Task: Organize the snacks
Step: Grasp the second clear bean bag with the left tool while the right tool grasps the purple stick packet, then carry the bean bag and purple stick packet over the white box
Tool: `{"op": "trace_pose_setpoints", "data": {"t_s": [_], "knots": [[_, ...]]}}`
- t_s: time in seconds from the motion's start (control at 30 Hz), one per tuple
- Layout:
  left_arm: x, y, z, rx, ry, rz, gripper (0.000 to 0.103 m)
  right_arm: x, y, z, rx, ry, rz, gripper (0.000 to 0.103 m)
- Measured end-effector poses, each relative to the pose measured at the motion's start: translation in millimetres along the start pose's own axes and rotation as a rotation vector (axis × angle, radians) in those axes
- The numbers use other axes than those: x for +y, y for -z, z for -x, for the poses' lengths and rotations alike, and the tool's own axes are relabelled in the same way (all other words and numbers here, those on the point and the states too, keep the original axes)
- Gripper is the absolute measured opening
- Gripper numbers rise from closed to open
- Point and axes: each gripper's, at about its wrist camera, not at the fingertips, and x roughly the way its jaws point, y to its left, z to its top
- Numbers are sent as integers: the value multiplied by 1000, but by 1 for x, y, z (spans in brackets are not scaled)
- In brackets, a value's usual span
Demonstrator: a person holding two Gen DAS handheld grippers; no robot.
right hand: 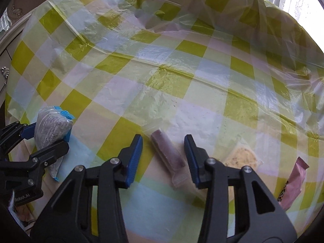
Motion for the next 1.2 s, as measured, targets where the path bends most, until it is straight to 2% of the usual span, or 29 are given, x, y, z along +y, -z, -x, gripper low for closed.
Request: {"op": "trace_pose_setpoints", "data": {"t_s": [0.03, 0.2, 0.33, 0.8, 0.87, 0.93, 1.2], "knots": [[0, 0, 0, -1, 1, 0, 59, 0, 0, 0, 3, 6, -7, 37], [0, 0, 0, -3, 2, 1, 59, -2, 6, 5, -2, 8, -13, 30], [0, 0, -1, -2, -1, -2, 59, -2, 12, 11, -2, 5, -15, 18], [-6, 5, 2, 33, -41, -22, 58, 11, 55, 39, 44, 51, -39, 16], [-8, 6, 5, 38, -46, -21, 57, 12, 61, 44, 50, 54, -41, 16], [-10, 7, 9, 34, -46, -24, 51, 12, 67, 48, 57, 56, -44, 16], [-23, 14, 22, 41, -22, -32, 48, 6, 83, 61, 86, 53, -77, 15]]}}
